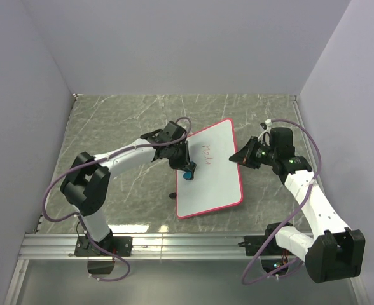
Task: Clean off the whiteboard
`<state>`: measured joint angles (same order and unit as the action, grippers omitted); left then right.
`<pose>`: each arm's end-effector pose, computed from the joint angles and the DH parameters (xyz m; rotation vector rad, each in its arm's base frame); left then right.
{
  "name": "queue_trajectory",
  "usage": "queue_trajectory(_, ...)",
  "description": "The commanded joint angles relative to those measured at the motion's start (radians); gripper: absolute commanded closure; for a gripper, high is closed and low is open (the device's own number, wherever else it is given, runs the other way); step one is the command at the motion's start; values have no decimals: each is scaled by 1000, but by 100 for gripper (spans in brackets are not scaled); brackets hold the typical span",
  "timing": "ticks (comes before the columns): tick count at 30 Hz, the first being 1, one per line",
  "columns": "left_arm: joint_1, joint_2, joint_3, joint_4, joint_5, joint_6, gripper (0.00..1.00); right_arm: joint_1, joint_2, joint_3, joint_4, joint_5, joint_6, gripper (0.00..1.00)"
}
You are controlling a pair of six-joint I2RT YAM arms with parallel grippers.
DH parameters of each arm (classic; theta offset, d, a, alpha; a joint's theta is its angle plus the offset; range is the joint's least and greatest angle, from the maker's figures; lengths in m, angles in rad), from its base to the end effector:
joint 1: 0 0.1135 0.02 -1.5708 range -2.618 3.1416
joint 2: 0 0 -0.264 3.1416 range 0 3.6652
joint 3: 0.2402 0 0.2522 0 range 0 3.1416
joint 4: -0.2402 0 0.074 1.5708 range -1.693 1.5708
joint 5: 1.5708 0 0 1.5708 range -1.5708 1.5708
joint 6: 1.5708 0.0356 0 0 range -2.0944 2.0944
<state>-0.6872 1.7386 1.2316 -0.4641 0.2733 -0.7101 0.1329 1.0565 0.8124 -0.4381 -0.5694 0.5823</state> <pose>0.2787 -0.2412 0.2179 0.0849 2.7351 -0.8315 0.2185 0.0486 0.2768 0.2004 2.3166 1.0151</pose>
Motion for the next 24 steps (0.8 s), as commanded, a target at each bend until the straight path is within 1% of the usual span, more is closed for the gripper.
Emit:
queue_trajectory(1,-70,12,54,-51,-11,37,100,16,14,-4,-30,19,-65,100)
queue_trajectory(2,-102,12,77,-60,-8,38,100,14,16,-7,-27,17,-64,100)
queue_trajectory(5,-164,21,207,-82,18,38,100,16,16,-10,-22,17,-62,100)
queue_trajectory(8,-175,36,255,-53,72,11,99,16,20,-12,-19,16,-59,100)
queue_trajectory(10,-170,50,278,-42,66,0,100,16,23,-12,-17,16,-59,100)
queue_trajectory(14,-117,96,284,-54,61,0,100,14,17,-7,-24,16,-59,100)
queue_trajectory(17,-57,108,209,-22,79,-5,100,16,16,1,-33,19,-64,100)
queue_trajectory(20,1,125,174,-28,63,9,100,14,11,5,-40,20,-67,100)
queue_trajectory(24,21,151,198,-93,26,50,100,16,10,11,-45,20,-68,100)
